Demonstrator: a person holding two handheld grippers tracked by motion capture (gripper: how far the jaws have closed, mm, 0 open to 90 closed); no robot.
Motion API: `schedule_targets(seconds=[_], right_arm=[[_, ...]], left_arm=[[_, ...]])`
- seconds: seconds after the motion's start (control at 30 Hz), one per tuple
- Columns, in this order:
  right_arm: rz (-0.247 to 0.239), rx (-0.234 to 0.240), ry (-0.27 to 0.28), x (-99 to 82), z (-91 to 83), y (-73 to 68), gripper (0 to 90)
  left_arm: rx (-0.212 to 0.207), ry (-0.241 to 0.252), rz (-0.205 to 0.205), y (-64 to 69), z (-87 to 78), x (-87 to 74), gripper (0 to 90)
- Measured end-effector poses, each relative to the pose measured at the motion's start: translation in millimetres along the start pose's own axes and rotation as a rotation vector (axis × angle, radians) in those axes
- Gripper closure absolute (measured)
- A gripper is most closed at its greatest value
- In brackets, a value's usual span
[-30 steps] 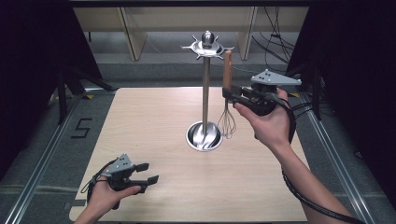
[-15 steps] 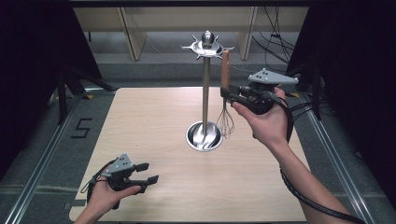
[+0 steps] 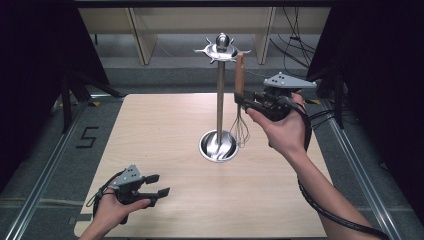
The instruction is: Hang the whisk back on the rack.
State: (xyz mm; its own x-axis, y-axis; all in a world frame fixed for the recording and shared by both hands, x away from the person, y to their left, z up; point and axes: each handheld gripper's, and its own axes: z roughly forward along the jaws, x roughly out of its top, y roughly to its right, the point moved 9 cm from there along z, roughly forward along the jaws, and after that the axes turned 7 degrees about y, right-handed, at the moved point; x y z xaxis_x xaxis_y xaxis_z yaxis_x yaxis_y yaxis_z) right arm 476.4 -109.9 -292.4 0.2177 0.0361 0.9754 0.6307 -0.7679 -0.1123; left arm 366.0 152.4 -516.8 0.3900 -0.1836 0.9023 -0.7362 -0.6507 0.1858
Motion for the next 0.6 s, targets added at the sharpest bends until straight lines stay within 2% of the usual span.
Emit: schedule_targets(seconds=[0.1,0.13,0.2,0.23,0.3,0.43,0.53,0.57,0.6], right_arm=[[-0.01,0.003,0.008,0.4,2.0,0.5,69.4],[0.01,0.001,-0.002,-0.6,1.9,-0.6,69.3],[0.012,0.0,-0.006,-0.9,1.9,-0.9,69.3],[-0.008,-0.003,0.006,0.3,3.4,0.5,69.4],[-0.012,0.002,0.004,0.1,4.7,0.6,69.3],[0.013,-0.002,-0.007,-0.7,5.2,-0.9,69.4],[-0.008,0.001,0.001,-0.1,7.4,0.8,69.4],[0.012,0.0,0.002,-0.3,8.6,-0.4,69.3],[0.012,0.0,0.002,-0.3,8.6,-0.4,69.3]], left_arm=[[0.0,0.0,0.0,0.0,-0.1,0.0,33.5],[0.0,0.0,0.0,0.0,-0.1,0.0,33.5],[-0.001,0.0,0.0,0.2,-0.1,0.1,33.5],[-0.001,0.0,0.0,0.3,-0.2,0.1,33.5],[-0.002,0.001,0.0,0.2,0.0,0.1,33.5],[-0.001,0.001,0.001,0.3,-0.2,0.2,33.5],[-0.002,0.001,0.001,0.4,-0.1,0.3,33.5],[-0.002,0.002,0.0,0.4,-0.1,0.5,33.5],[-0.002,0.002,0.0,0.4,-0.1,0.5,33.5]])
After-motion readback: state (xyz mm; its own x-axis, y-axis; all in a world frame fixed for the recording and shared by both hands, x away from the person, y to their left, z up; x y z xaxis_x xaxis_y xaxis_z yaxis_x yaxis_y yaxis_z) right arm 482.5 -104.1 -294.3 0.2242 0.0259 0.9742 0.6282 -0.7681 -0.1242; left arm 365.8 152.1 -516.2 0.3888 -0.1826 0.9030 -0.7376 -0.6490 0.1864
